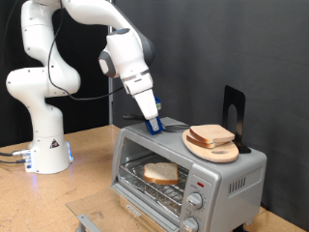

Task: Make a piece of toast with the oven

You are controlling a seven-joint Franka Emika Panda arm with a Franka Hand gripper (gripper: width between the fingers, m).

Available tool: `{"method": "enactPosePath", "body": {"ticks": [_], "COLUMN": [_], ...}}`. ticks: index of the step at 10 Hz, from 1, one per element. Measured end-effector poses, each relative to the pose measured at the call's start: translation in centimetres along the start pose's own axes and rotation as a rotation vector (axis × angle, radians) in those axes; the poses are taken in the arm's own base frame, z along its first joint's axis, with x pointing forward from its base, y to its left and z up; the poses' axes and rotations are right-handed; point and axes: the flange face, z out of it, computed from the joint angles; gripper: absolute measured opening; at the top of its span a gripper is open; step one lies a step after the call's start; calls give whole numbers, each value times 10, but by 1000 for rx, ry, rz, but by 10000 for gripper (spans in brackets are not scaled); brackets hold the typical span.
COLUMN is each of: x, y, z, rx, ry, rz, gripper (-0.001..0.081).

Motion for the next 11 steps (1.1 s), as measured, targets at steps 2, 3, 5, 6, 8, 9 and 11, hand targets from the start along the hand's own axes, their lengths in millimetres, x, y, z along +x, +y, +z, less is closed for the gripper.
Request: {"method": "enactPosePath", "body": {"ticks": [2,3,5,6,8,9,11], "x": [0,0,7,9,11,11,7], "y": [-5,-7,-12,-14,-15,-16,-16], "z": [0,0,-5,-5,-3,-2,4], "rx": [0,-1,-43,-55,-59,-57,-42], "ry": [-1,0,121,162,175,169,128], "rz": [4,3,-39,-53,-56,-58,-57], "gripper": [808,808,808,808,808,808,808]}}
